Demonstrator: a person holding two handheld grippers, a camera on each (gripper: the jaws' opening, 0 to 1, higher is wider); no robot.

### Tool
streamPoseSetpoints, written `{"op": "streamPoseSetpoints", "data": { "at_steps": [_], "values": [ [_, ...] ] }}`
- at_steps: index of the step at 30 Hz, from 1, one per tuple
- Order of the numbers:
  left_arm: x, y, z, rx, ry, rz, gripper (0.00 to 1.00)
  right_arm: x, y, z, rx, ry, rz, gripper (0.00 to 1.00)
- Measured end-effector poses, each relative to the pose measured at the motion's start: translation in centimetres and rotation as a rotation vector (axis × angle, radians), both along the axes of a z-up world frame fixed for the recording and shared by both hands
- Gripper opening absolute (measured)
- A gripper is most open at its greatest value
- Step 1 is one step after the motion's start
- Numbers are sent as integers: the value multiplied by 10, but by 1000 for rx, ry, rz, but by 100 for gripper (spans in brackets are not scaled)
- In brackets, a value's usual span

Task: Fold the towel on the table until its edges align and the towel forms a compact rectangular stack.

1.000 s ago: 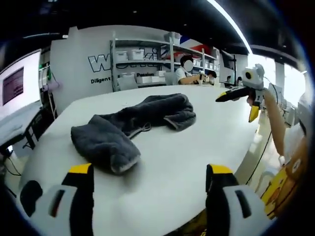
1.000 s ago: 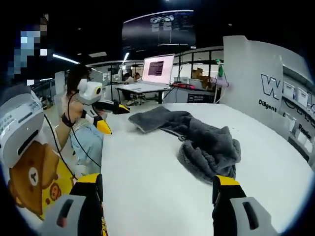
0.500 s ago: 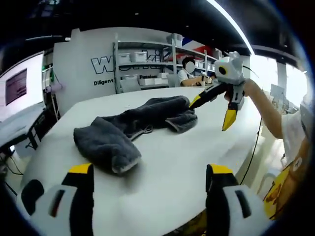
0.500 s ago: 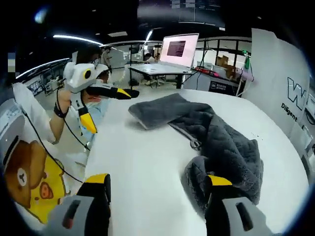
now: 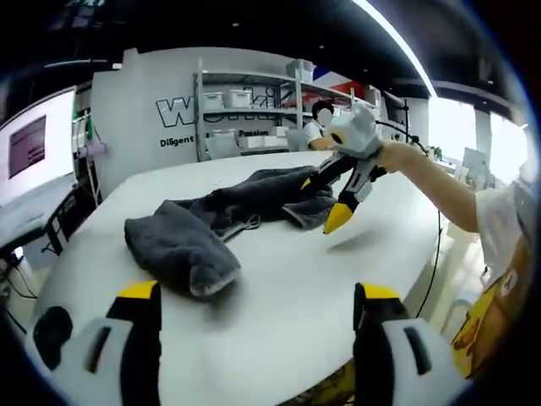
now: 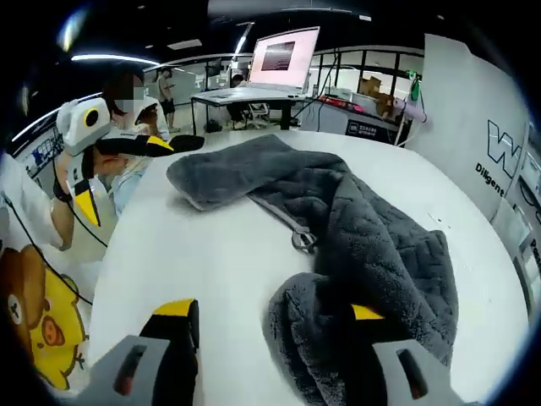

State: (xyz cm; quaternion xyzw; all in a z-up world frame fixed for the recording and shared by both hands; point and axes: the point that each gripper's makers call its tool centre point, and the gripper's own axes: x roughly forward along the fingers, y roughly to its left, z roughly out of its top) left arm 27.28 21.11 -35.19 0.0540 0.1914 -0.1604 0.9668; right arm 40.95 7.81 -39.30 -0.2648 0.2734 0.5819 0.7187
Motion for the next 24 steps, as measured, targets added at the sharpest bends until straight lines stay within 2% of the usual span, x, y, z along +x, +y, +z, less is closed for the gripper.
{"op": "streamPoseSetpoints", "data": {
  "at_steps": [4, 8, 11, 15, 20, 24],
  "values": [
    [0, 0, -1, -7, -1, -1, 99, 6, 5, -5, -18, -23, 15, 64],
    [-1, 0, -1, -10, 1, 0, 99, 12, 5, -8, -31, -49, 13, 51],
    [-1, 1, -1, -13, -1, 2, 99, 16, -1, -9, -52, -82, 8, 33],
    [-2, 1, -2, -15, 0, 5, 98, 15, -11, -3, -21, -68, -3, 14],
    [-2, 0, 0, -16, -4, 1, 98, 16, -35, 17, -1, -102, -33, 7],
    [-1, -1, 3, -17, -13, 1, 98, 22, -60, 47, 32, -160, -83, 6]
  ]
}}
